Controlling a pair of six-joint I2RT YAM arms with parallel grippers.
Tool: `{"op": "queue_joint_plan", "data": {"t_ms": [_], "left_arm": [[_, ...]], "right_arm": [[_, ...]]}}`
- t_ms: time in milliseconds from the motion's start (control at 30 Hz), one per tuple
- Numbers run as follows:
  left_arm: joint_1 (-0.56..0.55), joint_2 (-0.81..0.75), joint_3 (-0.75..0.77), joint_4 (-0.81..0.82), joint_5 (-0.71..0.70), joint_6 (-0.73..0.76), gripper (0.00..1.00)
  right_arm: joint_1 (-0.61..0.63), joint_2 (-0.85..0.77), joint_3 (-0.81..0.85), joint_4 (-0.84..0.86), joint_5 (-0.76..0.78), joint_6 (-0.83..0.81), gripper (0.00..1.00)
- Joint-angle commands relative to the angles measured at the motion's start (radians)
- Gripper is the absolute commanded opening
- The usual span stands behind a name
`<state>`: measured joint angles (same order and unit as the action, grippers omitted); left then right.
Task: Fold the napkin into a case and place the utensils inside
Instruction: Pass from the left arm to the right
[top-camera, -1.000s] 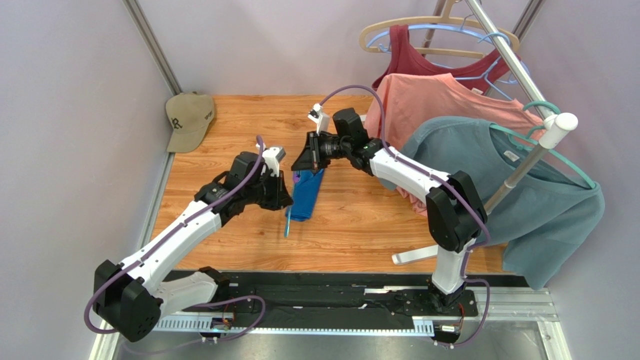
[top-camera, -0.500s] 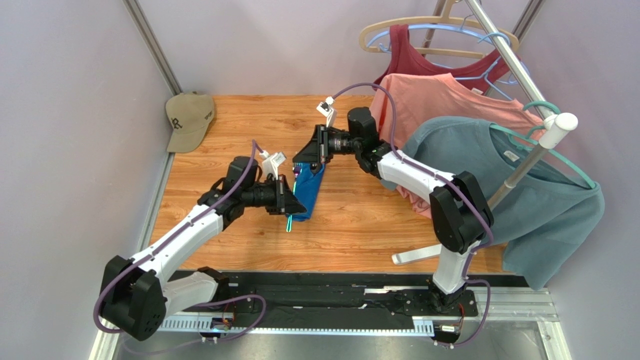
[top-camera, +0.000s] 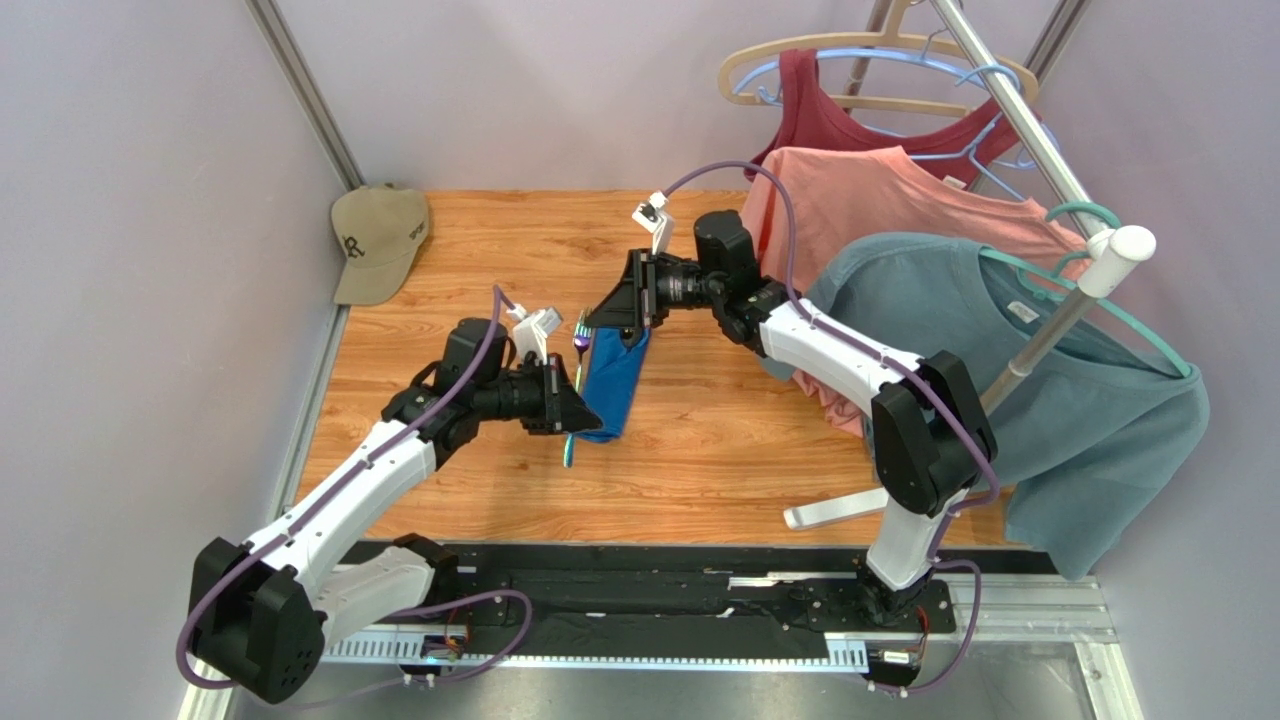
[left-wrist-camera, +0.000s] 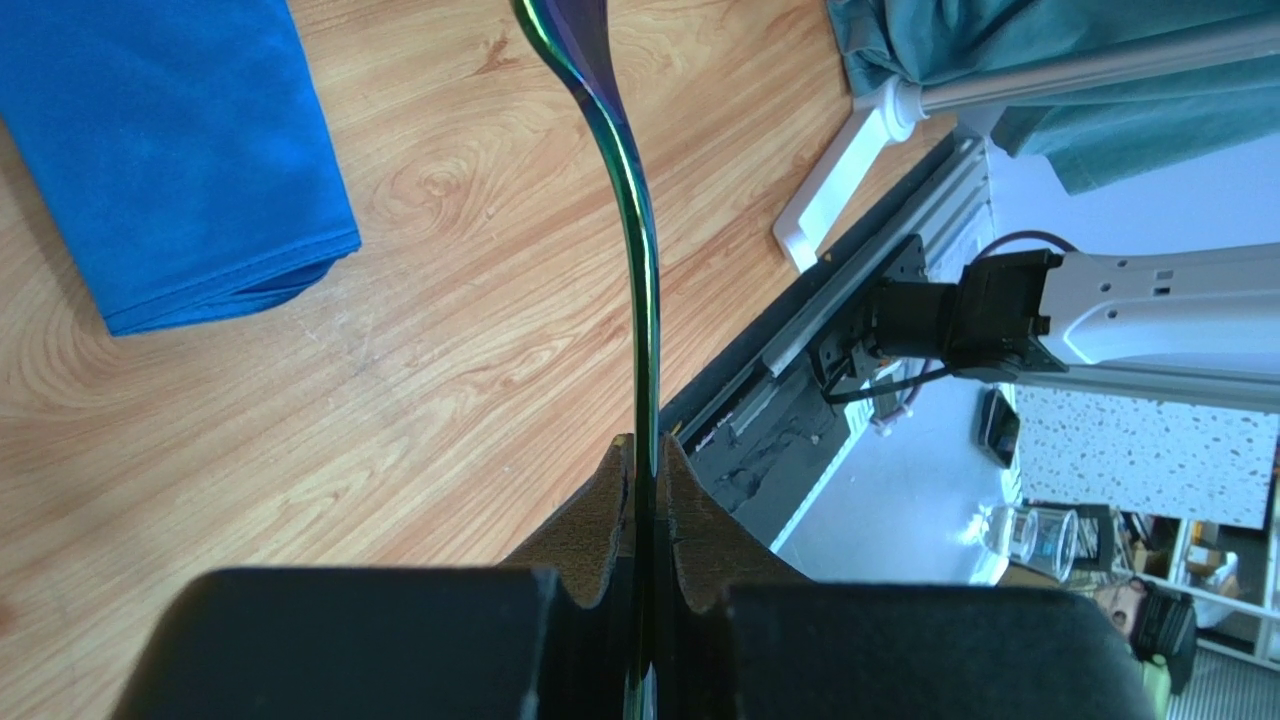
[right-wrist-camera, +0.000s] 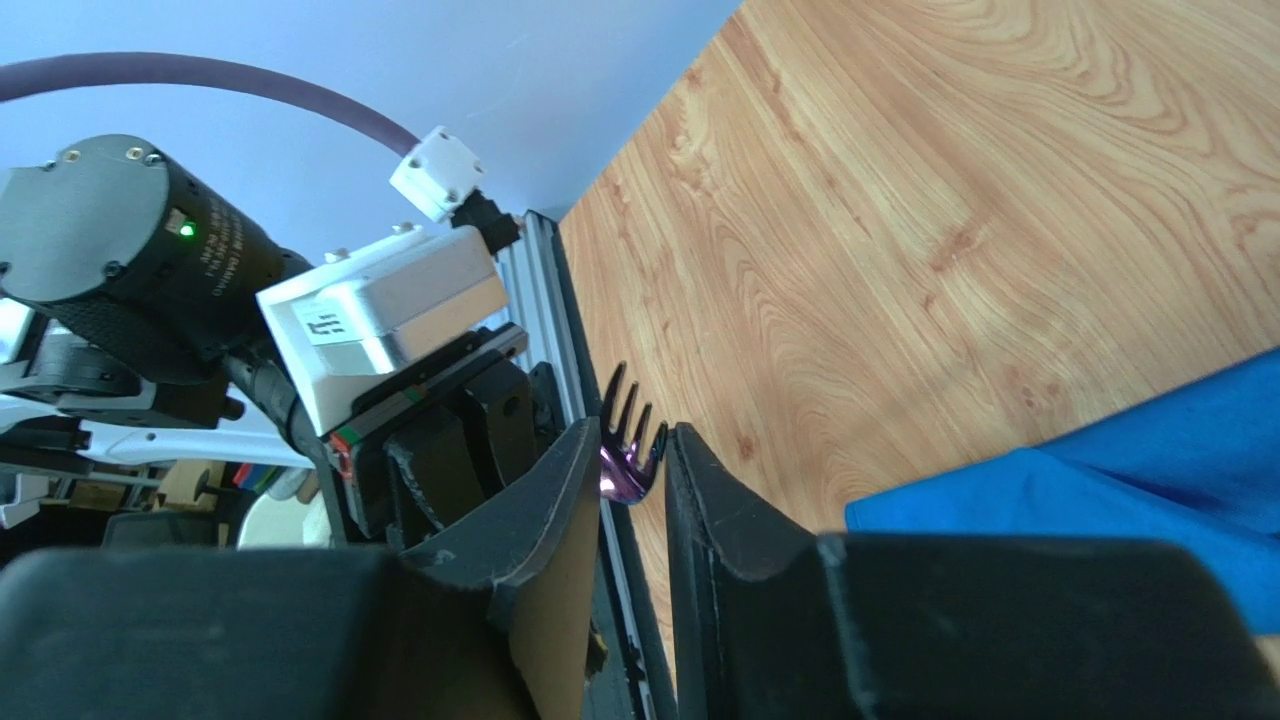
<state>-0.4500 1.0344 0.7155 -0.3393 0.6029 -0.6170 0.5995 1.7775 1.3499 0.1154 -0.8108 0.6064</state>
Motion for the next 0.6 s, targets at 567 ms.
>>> {"op": "queue_joint_plan", "data": {"t_ms": [567], "left_arm": [[-0.001, -0.007, 0.001, 0.158, 0.121, -0.047, 0.0]], "right_arm": [[0.011, 0.065, 0.014, 0.267, -0.11, 0.125, 0.0]]}}
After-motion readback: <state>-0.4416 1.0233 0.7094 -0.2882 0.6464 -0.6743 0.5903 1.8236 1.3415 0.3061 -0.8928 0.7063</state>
